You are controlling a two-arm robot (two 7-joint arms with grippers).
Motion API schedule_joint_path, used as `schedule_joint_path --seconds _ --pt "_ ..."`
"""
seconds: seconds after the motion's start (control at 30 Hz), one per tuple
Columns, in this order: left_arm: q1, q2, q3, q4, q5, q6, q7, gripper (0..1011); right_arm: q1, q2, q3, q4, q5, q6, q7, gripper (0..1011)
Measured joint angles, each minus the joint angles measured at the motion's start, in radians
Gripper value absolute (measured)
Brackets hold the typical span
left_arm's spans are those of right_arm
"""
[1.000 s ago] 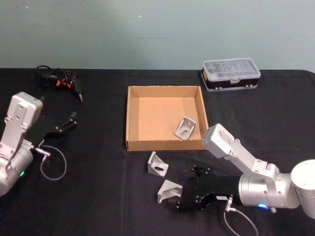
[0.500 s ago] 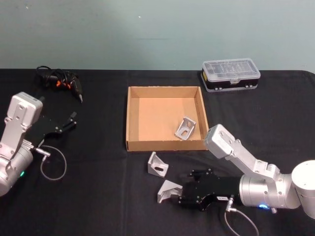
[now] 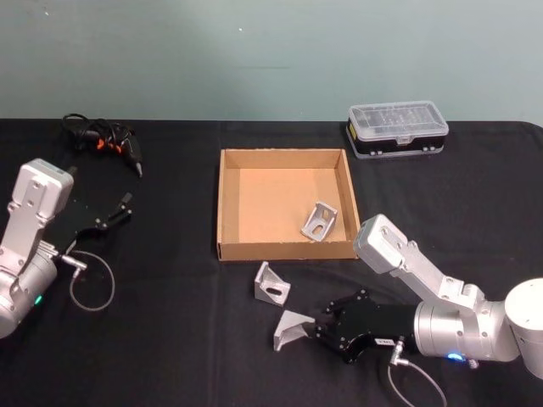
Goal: Use one hand to pick up the angle iron from the table and place it into the box.
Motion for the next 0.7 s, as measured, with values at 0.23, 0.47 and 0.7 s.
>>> schedule_joint_path --seconds 0.23,0.47,0.7 --pt "0.0 0.0 0.0 0.0 0.0 0.0 0.0 1000 -0.003 -0.003 0.002 0.003 0.0 -0.005 -0.001 58" --pt "0.0 0.0 0.0 0.0 0.0 0.0 0.0 1000 -0.02 0.003 0.027 -0.021 0.01 -0.015 -0.018 58" --pt "0.0 0.0 0.0 0.0 0.0 0.0 0.0 1000 -0.044 0.019 0.076 -0.082 0.032 -0.022 -0.055 58"
